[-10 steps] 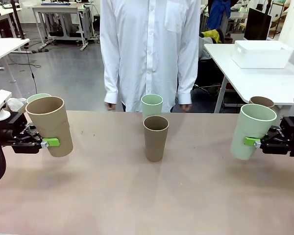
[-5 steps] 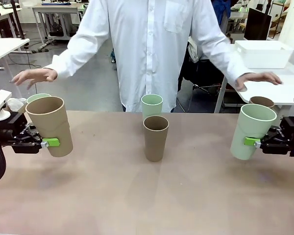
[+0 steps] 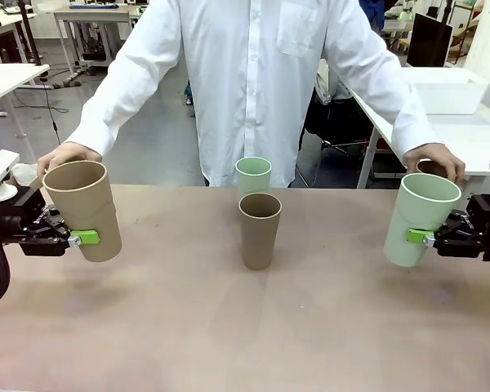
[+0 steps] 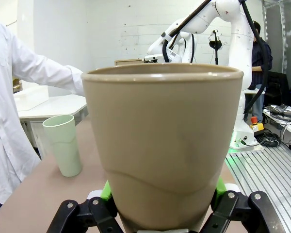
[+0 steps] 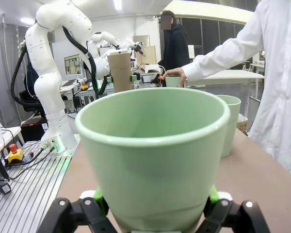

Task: Stack the cups and store them in the basket.
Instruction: Place the stack of Reusable plastic cups into the Pantry Basket.

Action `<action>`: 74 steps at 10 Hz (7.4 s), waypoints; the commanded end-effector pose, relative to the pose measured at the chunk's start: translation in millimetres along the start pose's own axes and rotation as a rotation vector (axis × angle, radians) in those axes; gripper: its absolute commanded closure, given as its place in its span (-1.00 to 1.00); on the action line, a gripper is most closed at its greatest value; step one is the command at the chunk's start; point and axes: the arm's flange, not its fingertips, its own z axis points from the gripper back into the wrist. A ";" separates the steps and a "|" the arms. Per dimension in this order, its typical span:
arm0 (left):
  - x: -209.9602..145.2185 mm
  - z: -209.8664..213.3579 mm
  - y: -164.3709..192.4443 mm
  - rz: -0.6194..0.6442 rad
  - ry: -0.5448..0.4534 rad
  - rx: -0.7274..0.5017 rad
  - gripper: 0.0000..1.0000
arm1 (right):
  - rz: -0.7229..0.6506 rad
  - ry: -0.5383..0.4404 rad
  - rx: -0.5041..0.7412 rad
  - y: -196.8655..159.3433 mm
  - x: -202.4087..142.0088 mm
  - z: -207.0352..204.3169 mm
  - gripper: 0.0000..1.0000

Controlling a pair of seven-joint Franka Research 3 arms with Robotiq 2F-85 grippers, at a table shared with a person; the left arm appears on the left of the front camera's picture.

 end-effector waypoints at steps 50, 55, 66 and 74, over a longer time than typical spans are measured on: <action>3.2 0.1 0.6 -0.003 -0.004 0.005 -0.67 | 0.001 0.001 0.002 0.3 1.5 -0.6 -0.72; 3.2 0.1 0.6 -0.003 -0.004 0.005 -0.67 | 0.001 0.001 0.002 0.3 1.5 -0.6 -0.72; 3.2 0.1 0.6 -0.003 -0.004 0.005 -0.67 | 0.001 0.001 0.002 0.3 1.5 -0.6 -0.72; 3.2 0.1 0.6 -0.003 -0.004 0.005 -0.67 | 0.001 0.001 0.002 0.3 1.5 -0.6 -0.72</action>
